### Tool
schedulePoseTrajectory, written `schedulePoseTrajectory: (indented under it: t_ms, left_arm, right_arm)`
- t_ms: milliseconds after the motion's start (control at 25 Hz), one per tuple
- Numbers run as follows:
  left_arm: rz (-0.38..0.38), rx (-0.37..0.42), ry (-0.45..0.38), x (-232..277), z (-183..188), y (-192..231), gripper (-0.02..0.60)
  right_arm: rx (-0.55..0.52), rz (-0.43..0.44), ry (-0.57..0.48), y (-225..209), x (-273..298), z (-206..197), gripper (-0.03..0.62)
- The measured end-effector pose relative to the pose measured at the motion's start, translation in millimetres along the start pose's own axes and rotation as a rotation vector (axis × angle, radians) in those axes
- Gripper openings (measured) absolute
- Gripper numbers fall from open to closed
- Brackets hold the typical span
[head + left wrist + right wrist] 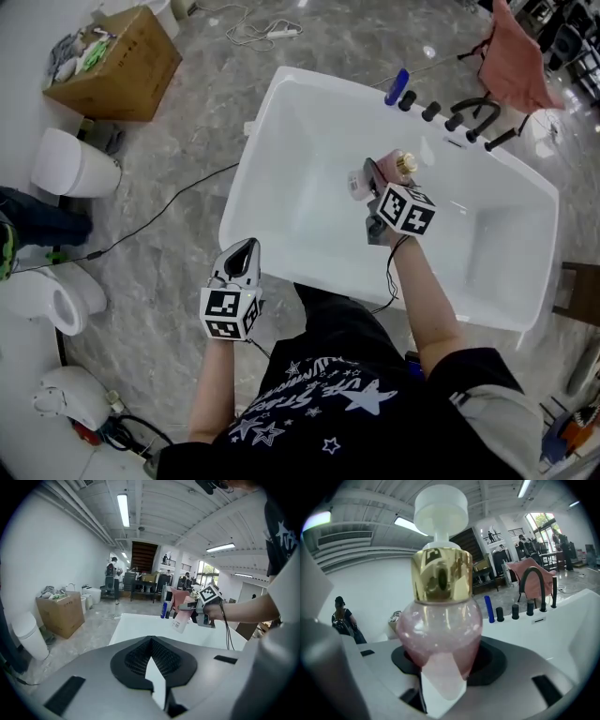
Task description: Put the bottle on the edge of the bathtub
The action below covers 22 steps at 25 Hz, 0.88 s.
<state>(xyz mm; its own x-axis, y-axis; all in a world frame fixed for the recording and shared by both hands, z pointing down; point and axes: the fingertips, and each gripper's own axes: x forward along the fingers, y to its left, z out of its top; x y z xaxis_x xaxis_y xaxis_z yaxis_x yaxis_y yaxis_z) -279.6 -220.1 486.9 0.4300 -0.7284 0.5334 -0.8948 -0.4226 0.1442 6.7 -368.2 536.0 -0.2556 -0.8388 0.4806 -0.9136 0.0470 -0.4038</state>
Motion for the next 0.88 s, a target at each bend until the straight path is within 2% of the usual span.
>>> schedulePoseTrajectory:
  t_ms: [320,480,680,880]
  left_arm:
    - [-0.034,-0.001,0.048,104.9,48.3,47.6,0.015]
    - [-0.049,-0.015,0.068,142.5,54.0,57.5,0.015]
    - [-0.080,0.011,0.094,175.0,55.0,68.4,0.015]
    - [-0.076,0.024,0.099,207.0,59.8,82.4,0.015]
  right_arm:
    - [-0.008,-0.099,-0.033,-26.4,107.9,52.6,0.224]
    - [-0.040,-0.135,-0.044,-44.1,155.1,69.2,0.225]
    - [-0.047,-0.165,-0.057,-60.4,208.1,82.5,0.225]
    - [-0.074,-0.217,-0.062,-80.7,252.7,94.3,0.224]
